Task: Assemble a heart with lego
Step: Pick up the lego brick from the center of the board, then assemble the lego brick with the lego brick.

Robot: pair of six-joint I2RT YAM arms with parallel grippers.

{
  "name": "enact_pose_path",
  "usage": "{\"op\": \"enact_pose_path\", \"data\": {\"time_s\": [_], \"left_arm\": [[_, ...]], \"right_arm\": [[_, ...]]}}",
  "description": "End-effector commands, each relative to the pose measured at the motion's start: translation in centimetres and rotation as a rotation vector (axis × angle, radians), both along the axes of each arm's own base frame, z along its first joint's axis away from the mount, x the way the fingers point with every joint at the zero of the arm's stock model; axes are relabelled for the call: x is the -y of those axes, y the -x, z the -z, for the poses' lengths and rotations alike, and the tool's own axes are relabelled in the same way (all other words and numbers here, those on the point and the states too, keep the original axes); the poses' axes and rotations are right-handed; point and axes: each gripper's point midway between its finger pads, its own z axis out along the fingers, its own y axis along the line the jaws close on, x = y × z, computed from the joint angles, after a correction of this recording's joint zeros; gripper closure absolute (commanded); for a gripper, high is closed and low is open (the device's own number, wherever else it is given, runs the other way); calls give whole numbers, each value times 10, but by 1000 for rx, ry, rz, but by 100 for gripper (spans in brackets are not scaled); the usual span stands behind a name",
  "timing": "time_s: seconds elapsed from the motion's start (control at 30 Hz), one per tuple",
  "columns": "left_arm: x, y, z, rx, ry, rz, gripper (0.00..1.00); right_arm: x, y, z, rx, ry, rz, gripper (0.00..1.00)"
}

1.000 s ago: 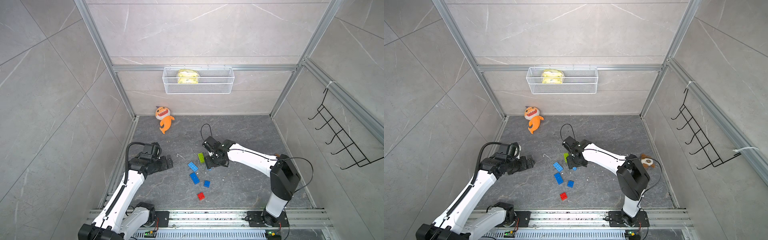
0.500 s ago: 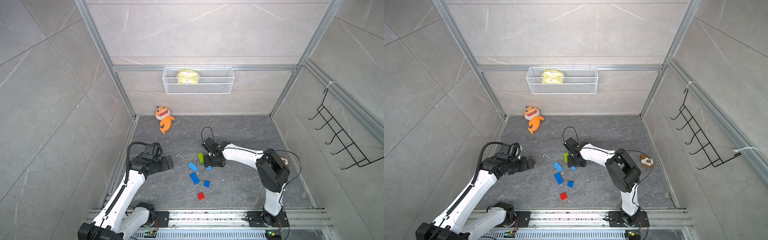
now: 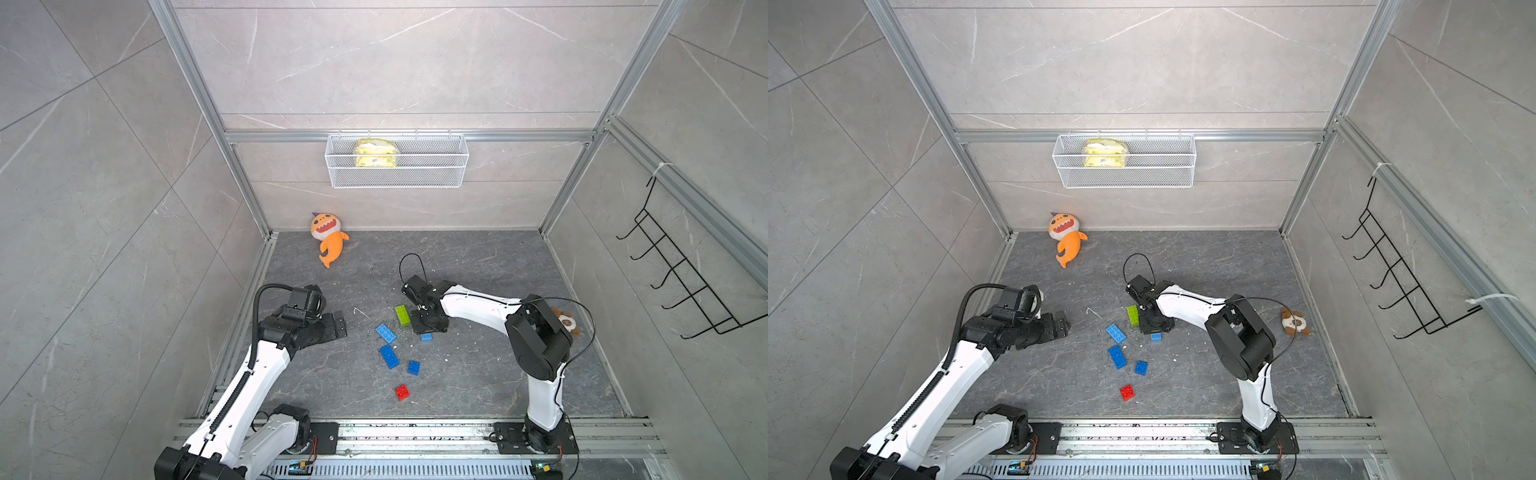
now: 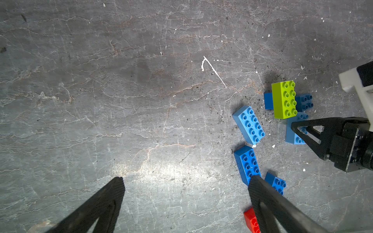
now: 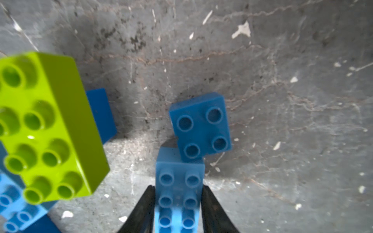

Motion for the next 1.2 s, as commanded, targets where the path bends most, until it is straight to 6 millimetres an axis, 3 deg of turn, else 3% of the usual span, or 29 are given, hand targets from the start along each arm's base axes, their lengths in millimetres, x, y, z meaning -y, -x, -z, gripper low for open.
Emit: {"op": "enact_pose_path", "data": {"time_s": [0.0,0.13,0.33,0.57,0.8,0.97,1.17], "left_arm": [[-2,2,-3,0,-6,-8,0],[-2,2,-3,0,-7,-8,0],[-1,2,-1,-2,-8,-9,0],[16,-7,9,-70,53,25,0],[41,-43,14,-46,155,33,0],[57,-72,24,-69,142,57,0],[81,-87,32,-115,152,121,0]], "right_arm": [[2,-1,-6,-1,11,-21,58],[-2,-2,-4,-10,6,-27,59],[-6,-2,-14,9,-26,-73,70],[-12,-3,-55,51,-64,-172,71],[-28,2,-94,63,-158,-209,70],[-55,-3,-91,42,-199,-210,69],[-64,-19,-78,33,-135,-217,69]]}}
